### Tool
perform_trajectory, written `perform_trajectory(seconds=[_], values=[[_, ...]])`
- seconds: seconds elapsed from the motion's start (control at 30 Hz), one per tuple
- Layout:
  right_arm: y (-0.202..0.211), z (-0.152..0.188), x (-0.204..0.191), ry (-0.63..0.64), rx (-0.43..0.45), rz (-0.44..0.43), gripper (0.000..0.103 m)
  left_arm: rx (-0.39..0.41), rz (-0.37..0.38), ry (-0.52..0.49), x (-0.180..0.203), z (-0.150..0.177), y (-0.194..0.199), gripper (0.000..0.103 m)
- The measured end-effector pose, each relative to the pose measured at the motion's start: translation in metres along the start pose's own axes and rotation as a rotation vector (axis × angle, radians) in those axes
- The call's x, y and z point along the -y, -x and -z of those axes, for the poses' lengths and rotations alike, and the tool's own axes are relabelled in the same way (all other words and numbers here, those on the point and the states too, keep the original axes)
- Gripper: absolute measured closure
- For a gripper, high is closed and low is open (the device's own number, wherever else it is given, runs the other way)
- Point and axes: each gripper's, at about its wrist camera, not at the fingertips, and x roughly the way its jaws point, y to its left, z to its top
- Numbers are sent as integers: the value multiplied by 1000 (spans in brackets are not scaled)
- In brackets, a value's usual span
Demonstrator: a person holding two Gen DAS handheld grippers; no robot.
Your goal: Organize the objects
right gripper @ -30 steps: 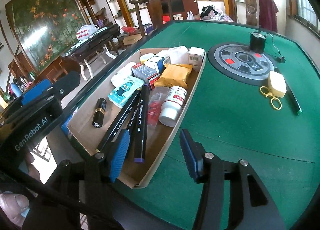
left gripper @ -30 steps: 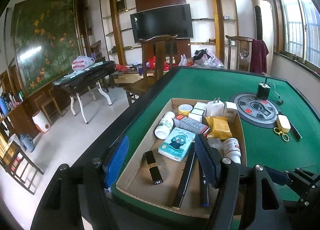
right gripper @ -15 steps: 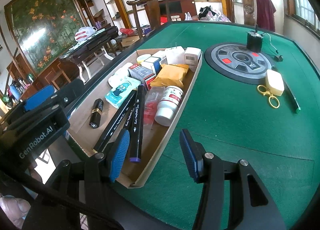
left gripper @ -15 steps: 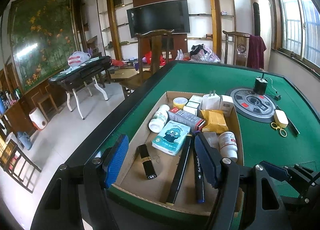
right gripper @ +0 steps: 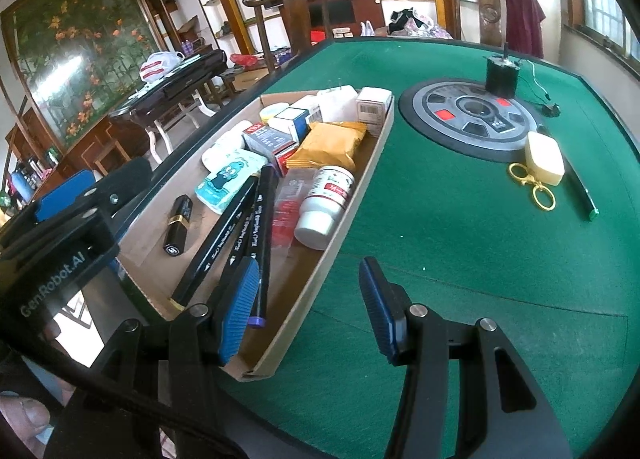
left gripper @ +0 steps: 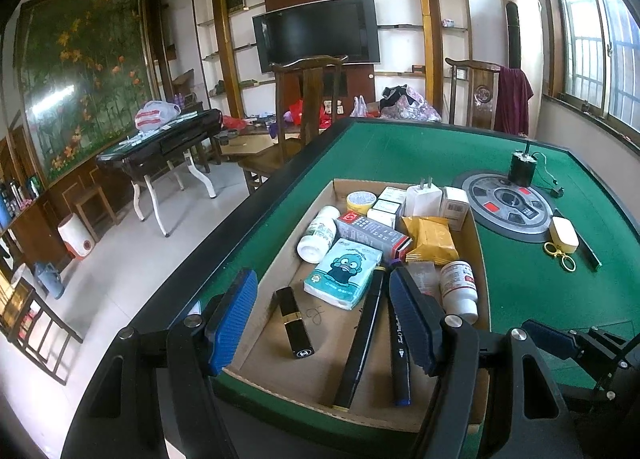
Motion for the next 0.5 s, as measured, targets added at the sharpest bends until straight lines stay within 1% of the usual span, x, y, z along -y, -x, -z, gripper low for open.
perform_trajectory(seconds=[0.2, 0.5], values=[[-1, 0, 4, -7, 5, 4, 52, -31, 23, -2, 3, 2, -6, 40], [-4, 2, 8, -8, 3, 13, 52, -32, 18, -11, 8, 3, -6, 40]])
